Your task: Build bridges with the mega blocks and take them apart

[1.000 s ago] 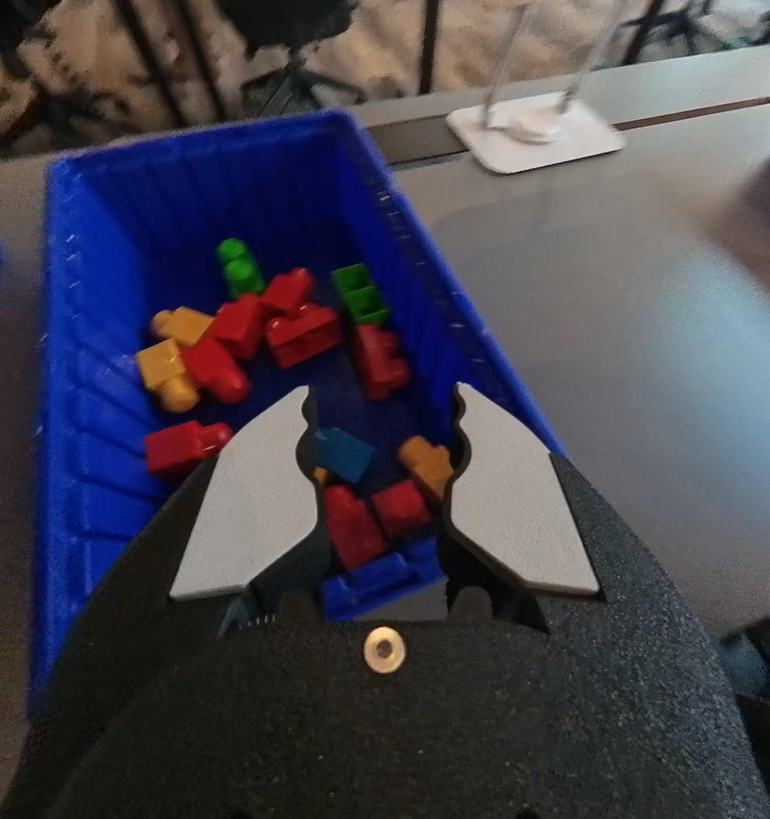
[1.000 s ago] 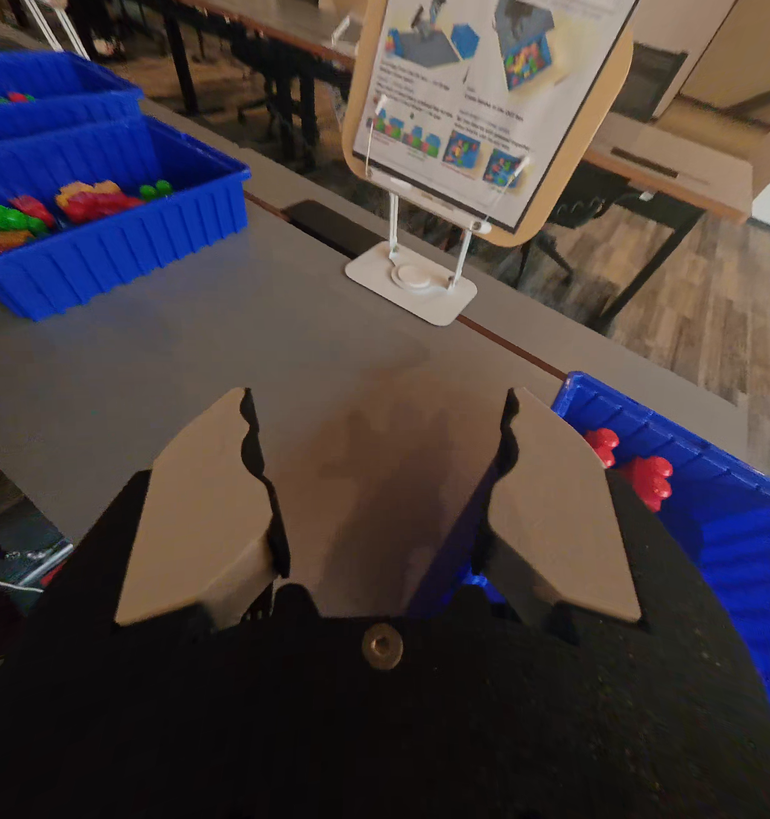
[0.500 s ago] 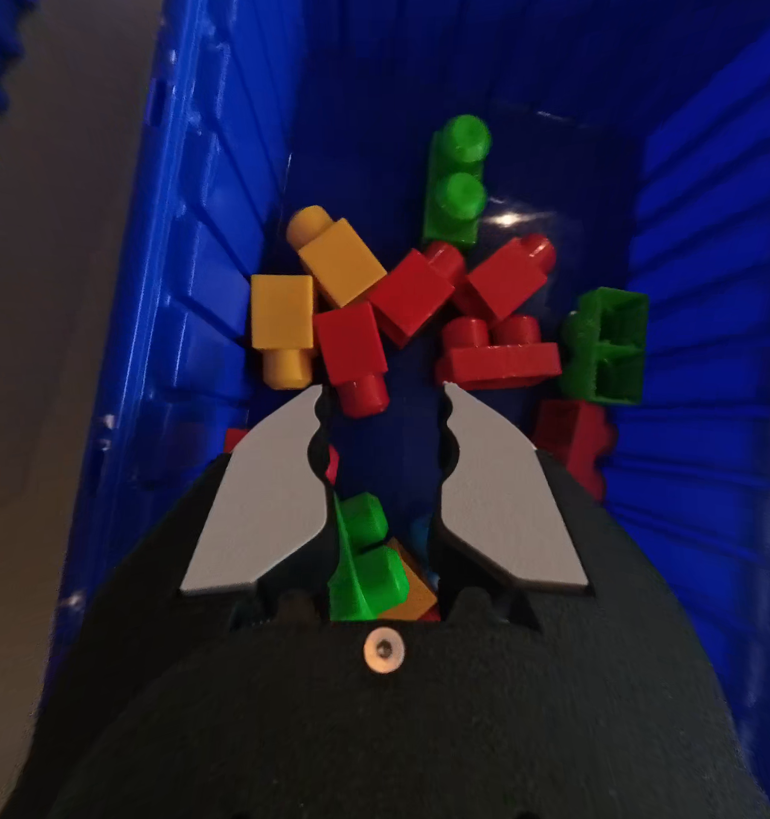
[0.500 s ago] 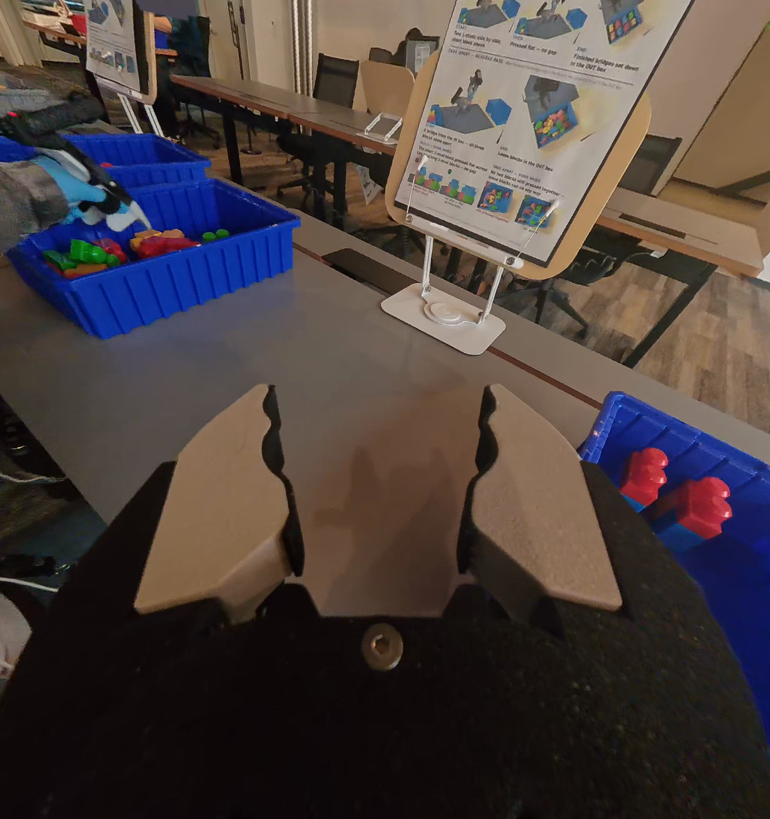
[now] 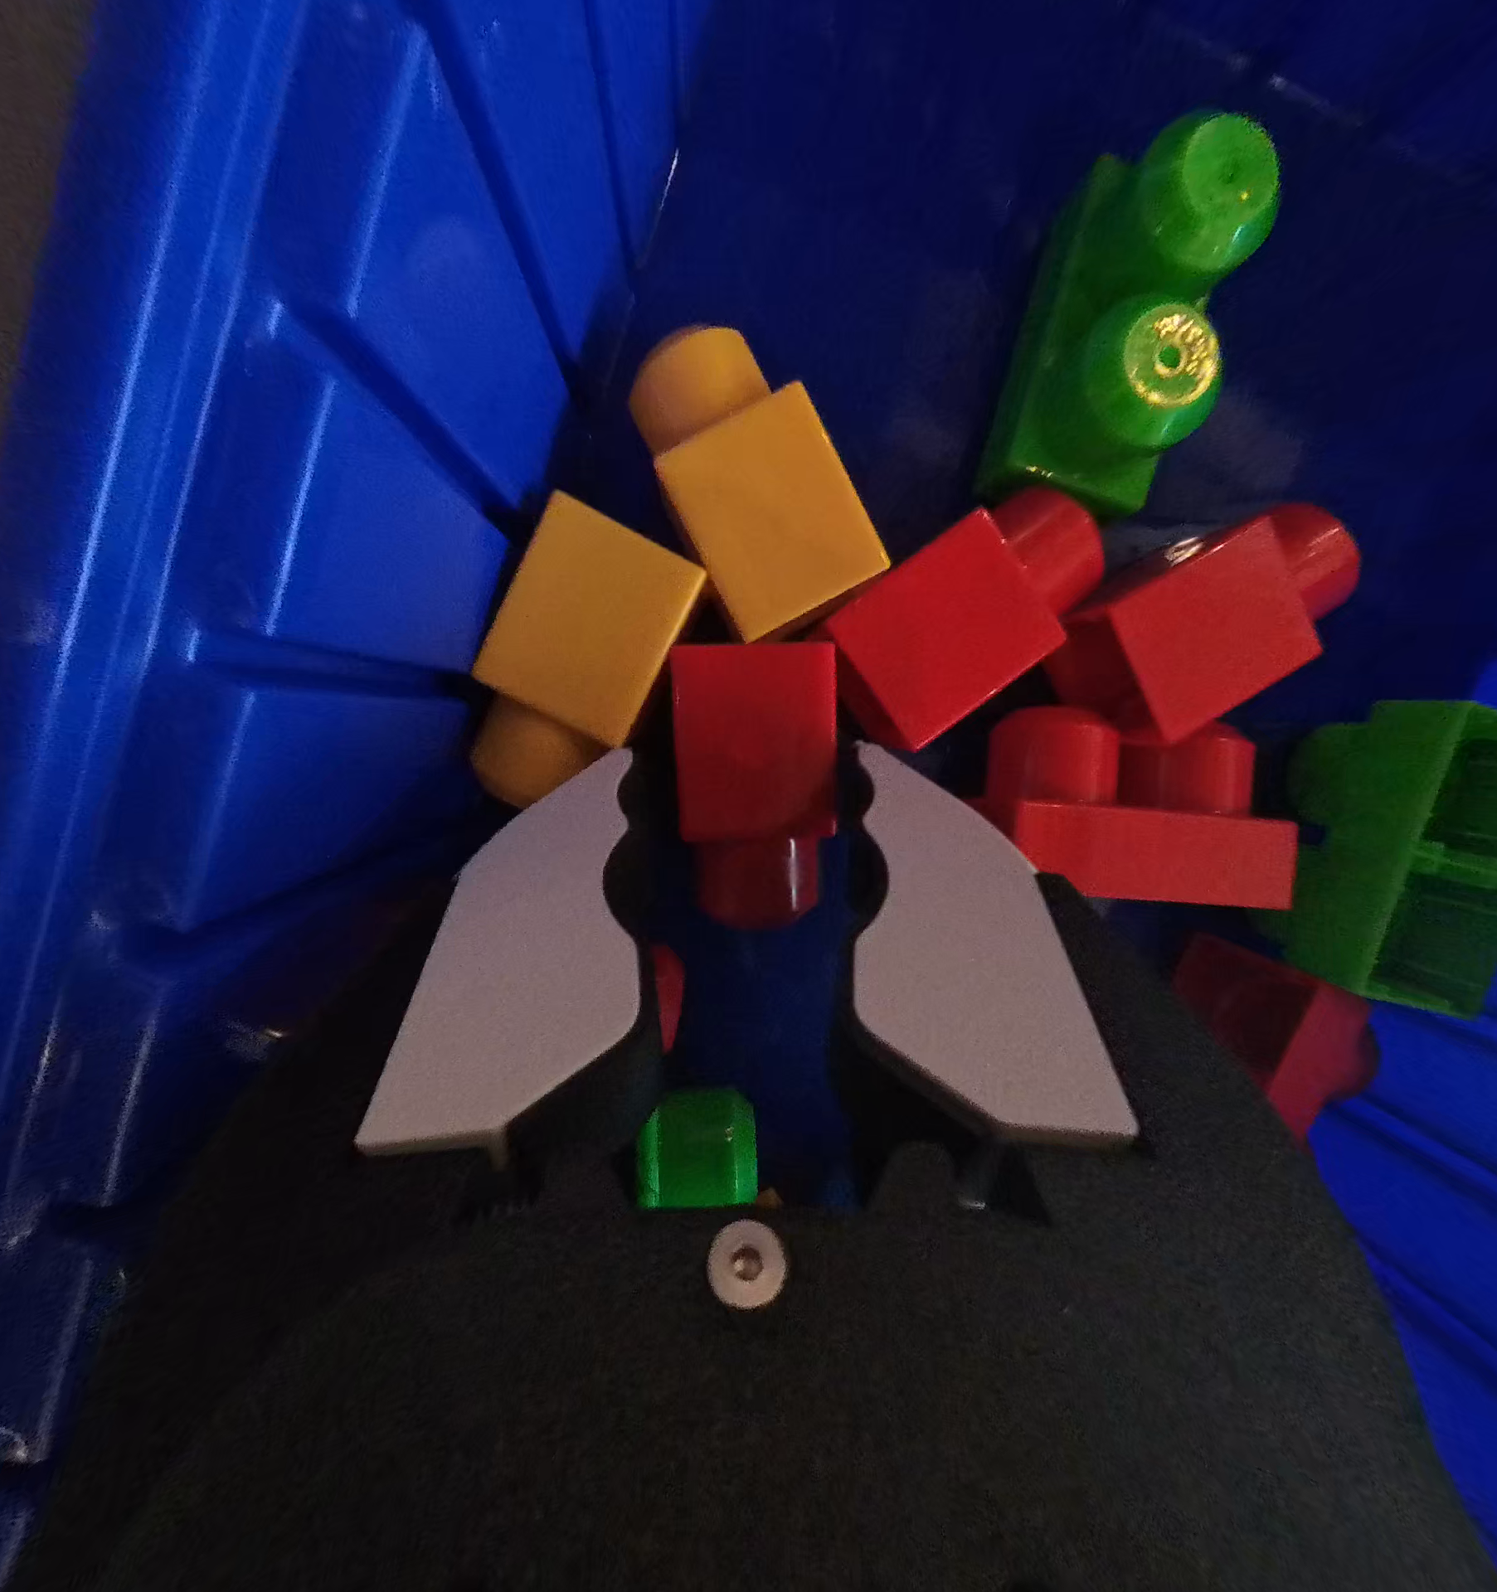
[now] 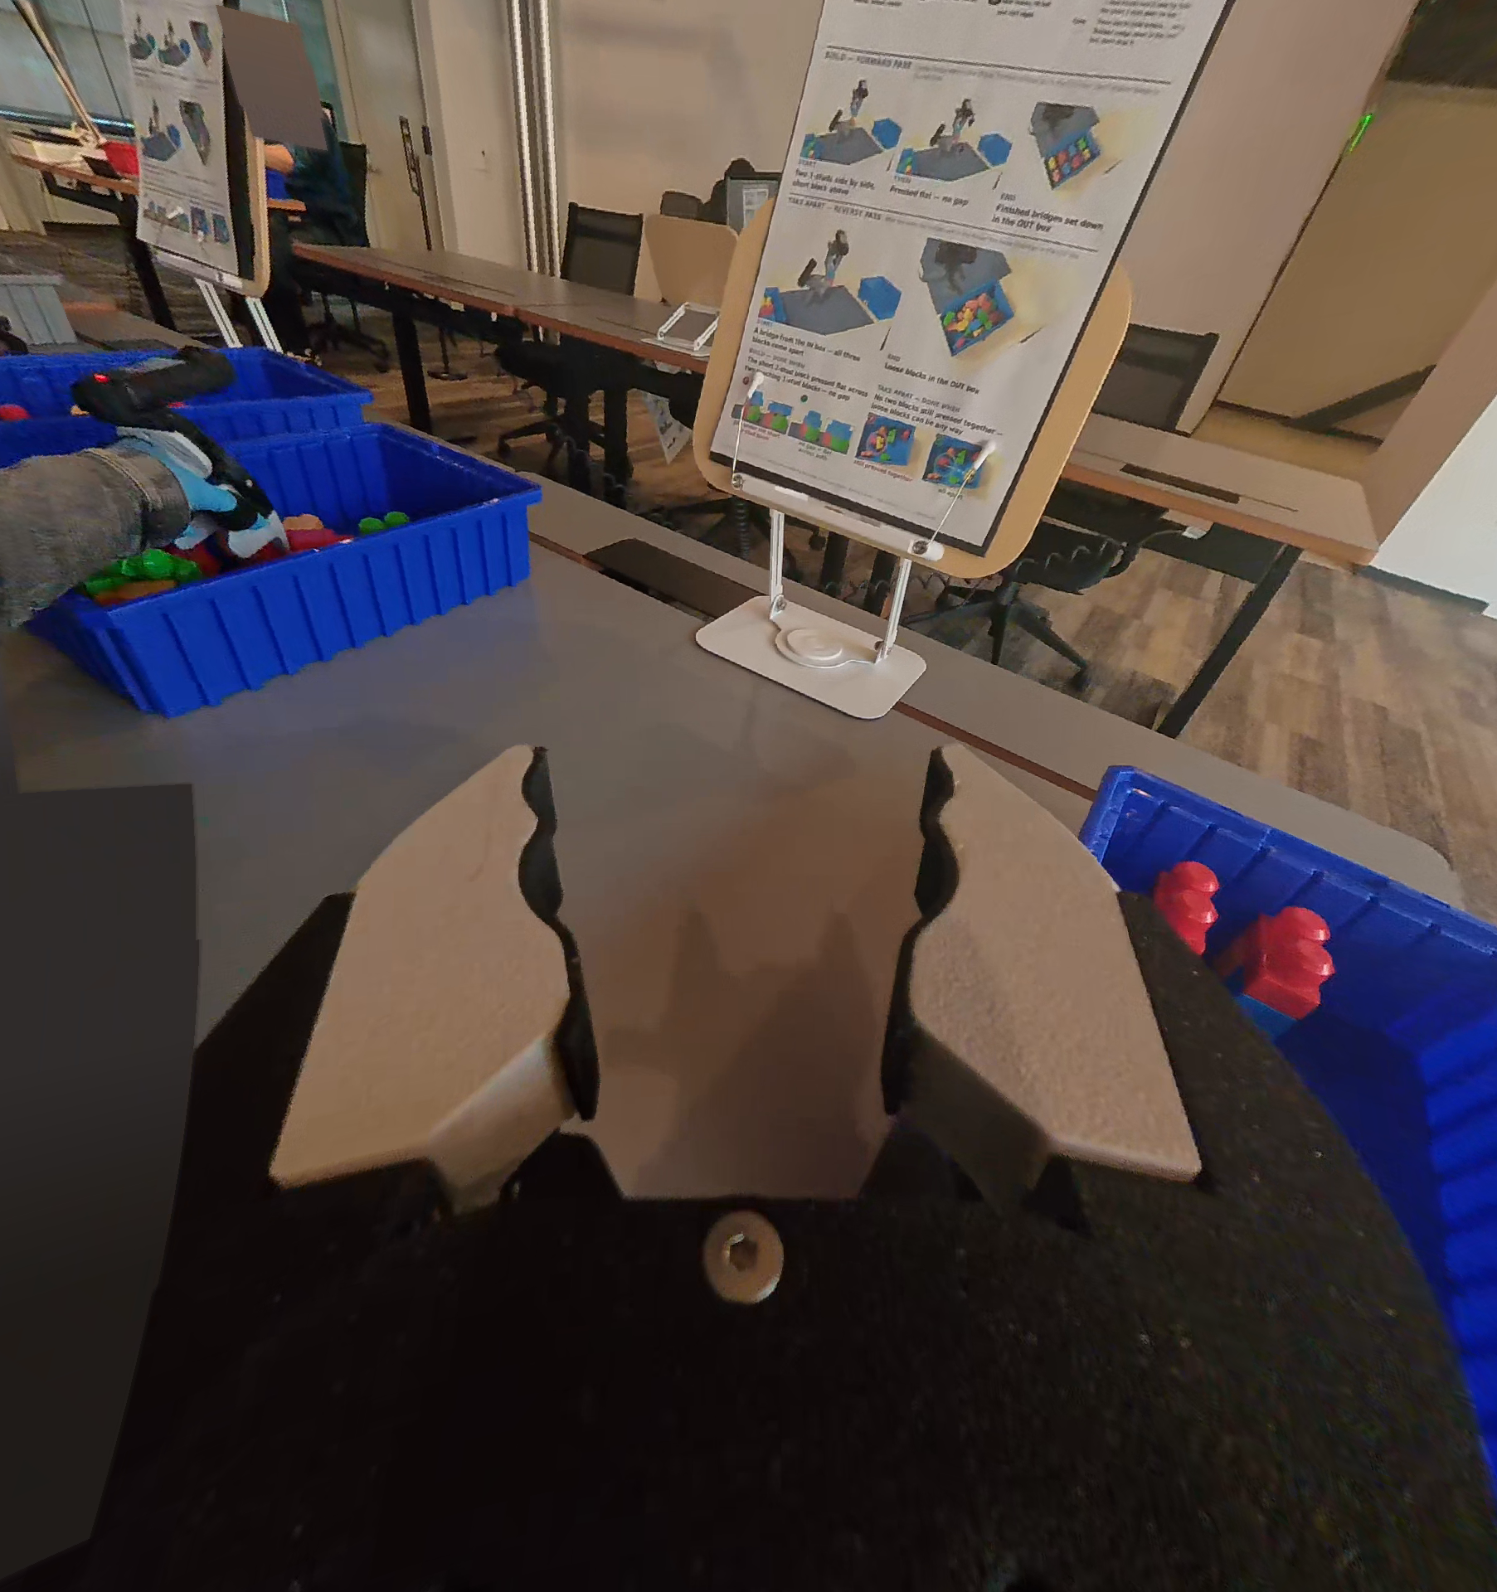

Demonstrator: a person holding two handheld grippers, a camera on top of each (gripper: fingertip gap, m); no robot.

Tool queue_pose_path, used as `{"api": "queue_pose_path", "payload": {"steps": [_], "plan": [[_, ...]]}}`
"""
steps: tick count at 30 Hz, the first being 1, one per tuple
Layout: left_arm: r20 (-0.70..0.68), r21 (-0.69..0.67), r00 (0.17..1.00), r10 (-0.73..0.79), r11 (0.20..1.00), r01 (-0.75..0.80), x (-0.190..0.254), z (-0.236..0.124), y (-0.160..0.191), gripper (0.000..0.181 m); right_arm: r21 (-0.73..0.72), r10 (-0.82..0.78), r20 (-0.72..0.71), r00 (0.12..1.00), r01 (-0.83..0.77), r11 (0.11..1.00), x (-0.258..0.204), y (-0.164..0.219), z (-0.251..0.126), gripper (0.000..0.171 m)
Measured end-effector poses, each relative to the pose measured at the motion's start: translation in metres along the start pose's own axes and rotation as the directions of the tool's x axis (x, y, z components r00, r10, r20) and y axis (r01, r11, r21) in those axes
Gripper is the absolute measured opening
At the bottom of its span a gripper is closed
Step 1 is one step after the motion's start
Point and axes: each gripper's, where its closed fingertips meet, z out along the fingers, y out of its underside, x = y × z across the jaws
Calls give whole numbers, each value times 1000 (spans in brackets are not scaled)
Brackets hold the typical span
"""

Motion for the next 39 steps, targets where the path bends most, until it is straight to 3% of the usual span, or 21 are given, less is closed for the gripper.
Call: {"api": "queue_pose_path", "payload": {"steps": [11,16,21,24,29,33,39], "plan": [[-29,-68,994,102,992,-104,7,2,4,36,-33,2,3,1000,-2,999,4,10,6,78],[-63,-28,970,234,971,-236,19,-28,0,36,-81,-4,48,999,8,997,-3,19,15,76],[-66,36,882,466,885,-464,49,-75,3,36,-128,-17,154,988,37,991,-23,27,31,72],[-57,80,760,647,762,-643,80,-108,14,35,-150,-33,242,970,71,986,-41,30,43,72],[-50,149,480,876,482,-864,151,-165,50,36,-141,-97,414,905,169,976,-82,24,68,73],[-119,262,271,955,293,-919,217,-208,95,36,-43,-154,568,808,216,975,-130,12,89,75],[-247,467,-43,968,79,-881,302,-264,175,35,96,-226,711,667,225,969,-189,-1,119,75]]}}
